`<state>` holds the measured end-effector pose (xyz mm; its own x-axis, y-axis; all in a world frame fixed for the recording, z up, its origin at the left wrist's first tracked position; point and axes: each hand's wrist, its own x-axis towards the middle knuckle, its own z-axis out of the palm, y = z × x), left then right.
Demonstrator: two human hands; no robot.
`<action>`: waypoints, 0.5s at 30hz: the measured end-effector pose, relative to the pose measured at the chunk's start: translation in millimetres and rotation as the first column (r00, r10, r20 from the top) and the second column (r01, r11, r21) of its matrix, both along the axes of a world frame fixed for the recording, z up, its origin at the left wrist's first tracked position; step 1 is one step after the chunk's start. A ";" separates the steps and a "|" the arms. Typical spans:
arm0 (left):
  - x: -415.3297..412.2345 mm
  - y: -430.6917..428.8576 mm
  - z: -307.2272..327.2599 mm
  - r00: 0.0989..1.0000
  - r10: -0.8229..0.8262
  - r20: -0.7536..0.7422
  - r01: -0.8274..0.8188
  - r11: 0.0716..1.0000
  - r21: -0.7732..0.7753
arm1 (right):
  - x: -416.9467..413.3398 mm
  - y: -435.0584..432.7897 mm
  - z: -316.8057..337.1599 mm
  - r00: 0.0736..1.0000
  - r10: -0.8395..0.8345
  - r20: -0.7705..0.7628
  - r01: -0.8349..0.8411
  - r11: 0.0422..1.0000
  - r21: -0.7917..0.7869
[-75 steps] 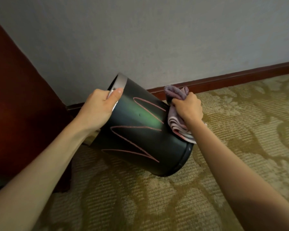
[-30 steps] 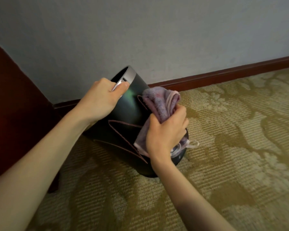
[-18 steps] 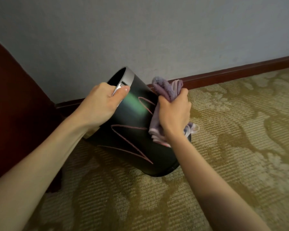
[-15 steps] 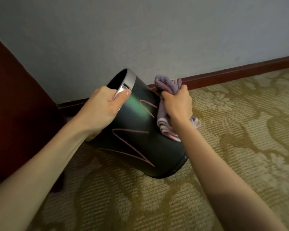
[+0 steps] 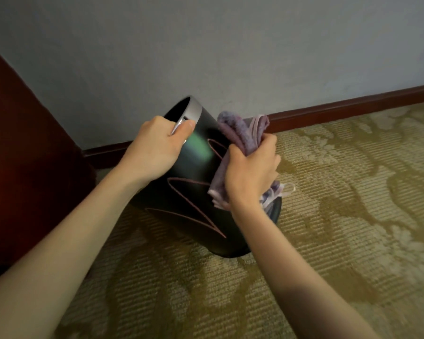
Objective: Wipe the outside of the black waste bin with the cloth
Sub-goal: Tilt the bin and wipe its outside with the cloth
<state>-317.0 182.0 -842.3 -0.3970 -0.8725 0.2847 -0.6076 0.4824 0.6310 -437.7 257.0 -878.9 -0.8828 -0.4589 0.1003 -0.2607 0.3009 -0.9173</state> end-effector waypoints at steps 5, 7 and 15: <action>3.6 0.5 -0.6 0.998 0.064 -0.017 -0.064 0.998 0.010 | 7.2 12.7 -1.7 0.974 0.160 -0.159 -0.162 0.987 0.005; 5.6 0.7 -0.7 0.997 0.070 -0.027 -0.070 0.998 0.004 | 4.5 9.6 -2.7 0.944 0.200 -0.263 -0.190 0.980 0.062; 11.0 6.7 0.3 0.999 0.016 -0.041 -0.017 1.000 -0.007 | -12.2 -29.0 3.8 0.934 0.227 -0.276 -0.195 0.971 0.139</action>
<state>-306.0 188.7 -841.9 -0.3705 -0.8766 0.3070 -0.5895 0.4774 0.6516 -449.8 228.0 -875.1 -0.7046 -0.6540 0.2754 -0.5772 0.3024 -0.7585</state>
